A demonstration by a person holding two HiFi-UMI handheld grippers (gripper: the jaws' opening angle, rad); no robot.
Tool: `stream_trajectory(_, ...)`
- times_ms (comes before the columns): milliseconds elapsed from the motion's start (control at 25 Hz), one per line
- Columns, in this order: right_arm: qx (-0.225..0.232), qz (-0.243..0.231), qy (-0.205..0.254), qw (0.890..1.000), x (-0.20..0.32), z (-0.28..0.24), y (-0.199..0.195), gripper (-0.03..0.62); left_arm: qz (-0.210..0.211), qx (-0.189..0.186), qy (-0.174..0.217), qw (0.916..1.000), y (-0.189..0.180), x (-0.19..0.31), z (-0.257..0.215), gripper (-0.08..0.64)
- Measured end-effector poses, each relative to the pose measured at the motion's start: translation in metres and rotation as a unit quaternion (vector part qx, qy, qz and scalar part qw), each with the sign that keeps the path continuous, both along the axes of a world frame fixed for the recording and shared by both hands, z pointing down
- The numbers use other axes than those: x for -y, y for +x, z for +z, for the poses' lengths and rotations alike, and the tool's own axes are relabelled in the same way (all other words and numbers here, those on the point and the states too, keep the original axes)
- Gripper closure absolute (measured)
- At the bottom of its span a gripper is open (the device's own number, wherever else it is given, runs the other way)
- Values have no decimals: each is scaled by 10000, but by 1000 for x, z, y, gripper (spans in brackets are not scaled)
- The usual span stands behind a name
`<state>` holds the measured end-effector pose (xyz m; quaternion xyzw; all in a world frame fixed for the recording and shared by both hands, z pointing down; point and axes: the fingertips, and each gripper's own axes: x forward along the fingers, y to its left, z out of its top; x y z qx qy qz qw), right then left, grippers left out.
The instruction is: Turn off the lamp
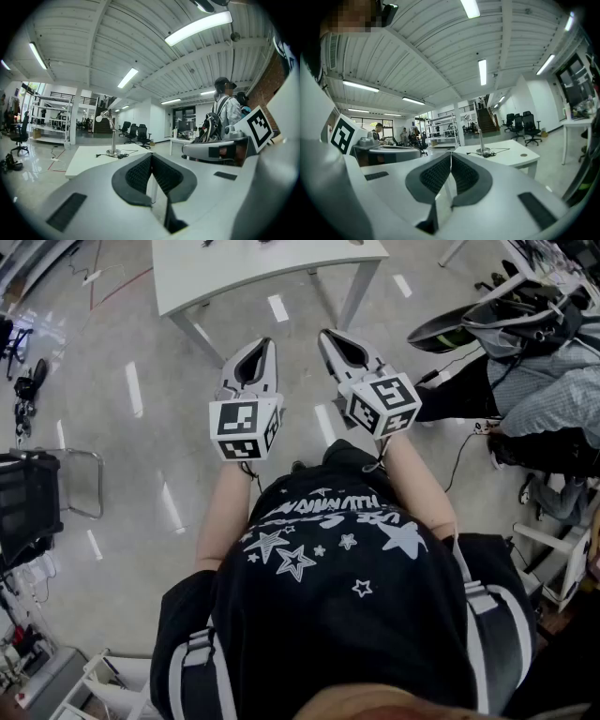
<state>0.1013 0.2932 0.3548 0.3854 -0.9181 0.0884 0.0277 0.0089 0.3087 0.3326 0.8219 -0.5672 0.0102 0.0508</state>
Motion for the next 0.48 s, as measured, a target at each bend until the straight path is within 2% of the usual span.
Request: stream_trajectory(480,170,-74,-131,9997,29,6,-9,586,-36,-76,-31,10000,-11,20,6,549)
